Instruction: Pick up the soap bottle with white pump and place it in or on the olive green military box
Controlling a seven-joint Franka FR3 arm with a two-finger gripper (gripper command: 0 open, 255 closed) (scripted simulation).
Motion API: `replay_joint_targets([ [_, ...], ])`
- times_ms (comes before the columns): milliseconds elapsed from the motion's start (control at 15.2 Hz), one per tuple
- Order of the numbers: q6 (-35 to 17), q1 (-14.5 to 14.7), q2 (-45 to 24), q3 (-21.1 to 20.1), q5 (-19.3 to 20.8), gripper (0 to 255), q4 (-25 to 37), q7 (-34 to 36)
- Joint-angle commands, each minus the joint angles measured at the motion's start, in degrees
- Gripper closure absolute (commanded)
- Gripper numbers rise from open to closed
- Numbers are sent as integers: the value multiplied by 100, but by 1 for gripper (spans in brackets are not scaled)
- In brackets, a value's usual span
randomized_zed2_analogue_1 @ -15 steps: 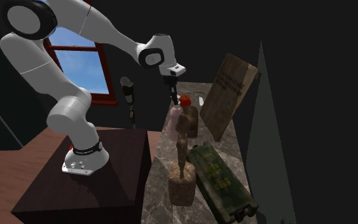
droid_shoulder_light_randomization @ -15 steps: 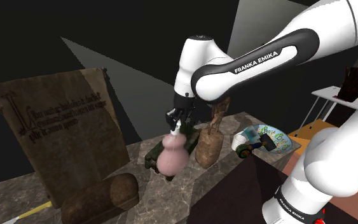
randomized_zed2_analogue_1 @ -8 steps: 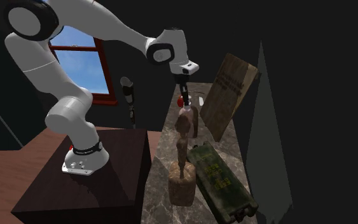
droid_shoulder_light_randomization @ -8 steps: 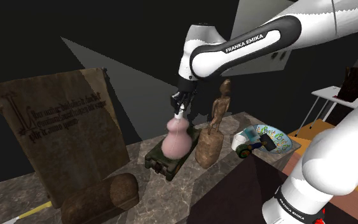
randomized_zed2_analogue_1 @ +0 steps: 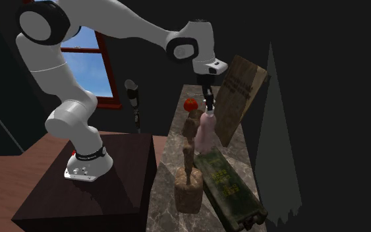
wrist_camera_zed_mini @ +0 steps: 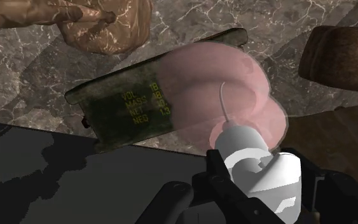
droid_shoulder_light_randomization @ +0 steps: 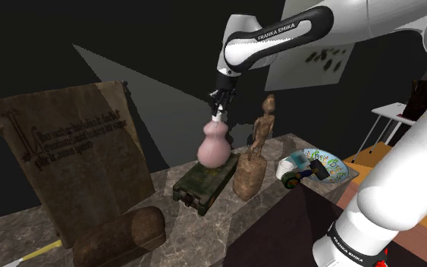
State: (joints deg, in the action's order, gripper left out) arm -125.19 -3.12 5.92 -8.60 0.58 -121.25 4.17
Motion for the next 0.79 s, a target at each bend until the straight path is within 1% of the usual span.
replay_joint_targets([
  [0,194,-101,-220,122,5,255,426,-229],
  [330,669,-319,-853,354,-8,255,1534,-695],
  [528,1012,-453,-1311,471,-30,255,2336,-961],
  [726,787,-454,-1331,471,-28,255,2130,-960],
])
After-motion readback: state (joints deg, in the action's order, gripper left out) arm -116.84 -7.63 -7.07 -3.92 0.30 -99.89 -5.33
